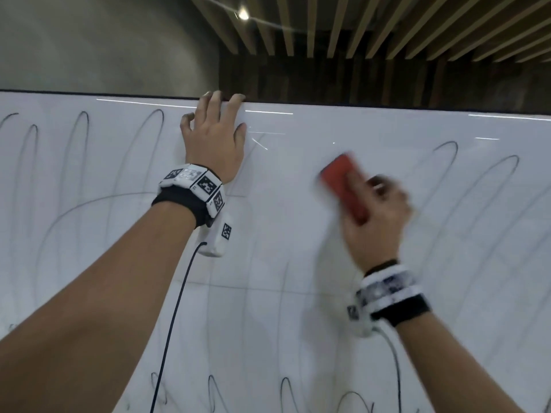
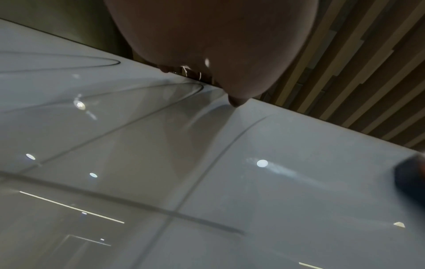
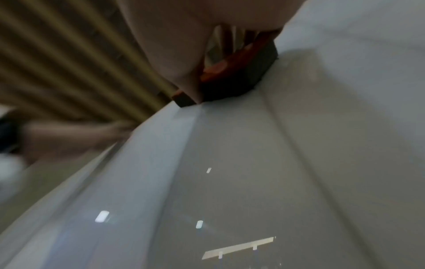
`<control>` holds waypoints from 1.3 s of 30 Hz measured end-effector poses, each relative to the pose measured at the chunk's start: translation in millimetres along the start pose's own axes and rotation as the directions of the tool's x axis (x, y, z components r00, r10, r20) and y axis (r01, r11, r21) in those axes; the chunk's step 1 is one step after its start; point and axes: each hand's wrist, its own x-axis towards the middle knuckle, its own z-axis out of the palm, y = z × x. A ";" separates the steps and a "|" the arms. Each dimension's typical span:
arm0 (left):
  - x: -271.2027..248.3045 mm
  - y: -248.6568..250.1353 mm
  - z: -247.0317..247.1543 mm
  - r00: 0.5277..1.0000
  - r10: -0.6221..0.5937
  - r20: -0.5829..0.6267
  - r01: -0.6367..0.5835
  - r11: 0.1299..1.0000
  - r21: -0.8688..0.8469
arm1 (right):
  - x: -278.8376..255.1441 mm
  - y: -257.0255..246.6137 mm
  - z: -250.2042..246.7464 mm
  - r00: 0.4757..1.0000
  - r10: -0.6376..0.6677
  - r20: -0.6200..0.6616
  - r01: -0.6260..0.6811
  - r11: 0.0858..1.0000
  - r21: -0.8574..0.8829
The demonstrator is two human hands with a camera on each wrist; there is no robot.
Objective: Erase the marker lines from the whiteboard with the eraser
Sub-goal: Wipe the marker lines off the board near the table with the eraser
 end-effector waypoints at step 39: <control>-12.6 160.0 24.3 0.977 0.197 -0.087 -0.206 0.971 -0.118 | 46.8 124.8 -86.7 0.989 0.008 -0.149 -0.041 0.975 -0.220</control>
